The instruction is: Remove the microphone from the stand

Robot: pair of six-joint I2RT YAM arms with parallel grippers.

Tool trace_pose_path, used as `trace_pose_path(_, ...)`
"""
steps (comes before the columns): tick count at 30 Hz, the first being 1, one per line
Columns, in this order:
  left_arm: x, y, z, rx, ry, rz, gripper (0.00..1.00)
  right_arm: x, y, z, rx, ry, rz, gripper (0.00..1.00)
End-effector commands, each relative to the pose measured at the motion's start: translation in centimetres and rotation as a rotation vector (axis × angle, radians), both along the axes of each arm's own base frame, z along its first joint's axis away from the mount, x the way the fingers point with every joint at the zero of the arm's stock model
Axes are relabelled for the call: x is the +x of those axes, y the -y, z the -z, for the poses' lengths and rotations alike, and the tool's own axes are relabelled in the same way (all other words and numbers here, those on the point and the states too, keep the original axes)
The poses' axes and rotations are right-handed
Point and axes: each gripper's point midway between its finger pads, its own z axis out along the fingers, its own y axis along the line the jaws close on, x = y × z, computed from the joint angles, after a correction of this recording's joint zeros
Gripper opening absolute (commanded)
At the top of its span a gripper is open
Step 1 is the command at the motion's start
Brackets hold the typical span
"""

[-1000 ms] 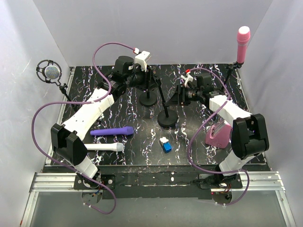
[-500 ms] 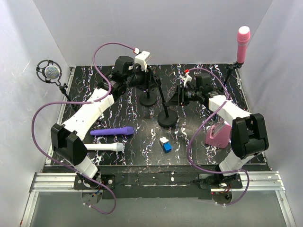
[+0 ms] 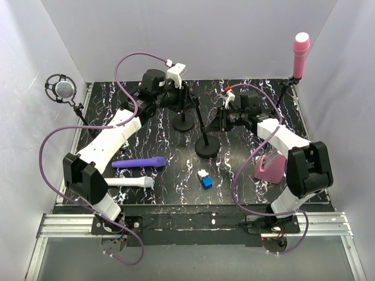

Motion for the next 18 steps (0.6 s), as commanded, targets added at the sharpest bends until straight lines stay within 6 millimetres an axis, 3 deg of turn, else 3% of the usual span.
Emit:
trace_pose_path(1, -0.5, 0.4, -0.2, 0.0, -0.004, 0.018, 0.0, 1.2, -0.1, -1.4, -0.152, 0.324, -0.016, 0.11)
trace_pose_path(3, -0.5, 0.3, -0.2, 0.001, -0.005, 0.016, 0.0, 1.6, -0.4, -2.5, -0.254, 0.534, -0.062, 0.01)
trace_pose_path(10, -0.5, 0.5, 0.0, -0.006, -0.021, 0.016, 0.0, 3.6, -0.4, -3.8, -0.712, 1.362, -0.238, 0.01)
trace_pose_path(13, -0.3, 0.6, 0.0, -0.006, -0.021, 0.016, 0.0, 2.8, -0.8, -3.2, -0.786, 1.601, -0.385, 0.01)
trace_pose_path(16, -0.1, 0.6, 0.0, -0.006, -0.016, 0.013, 0.0, 1.8, -0.9, -2.4, -0.784, 1.695, -0.446, 0.01)
trace_pose_path(18, -0.1, 0.6, -0.1, -0.002, -0.012, 0.013, 0.0, 1.9, -0.6, -3.9, -0.724, 1.599, -0.314, 0.01)
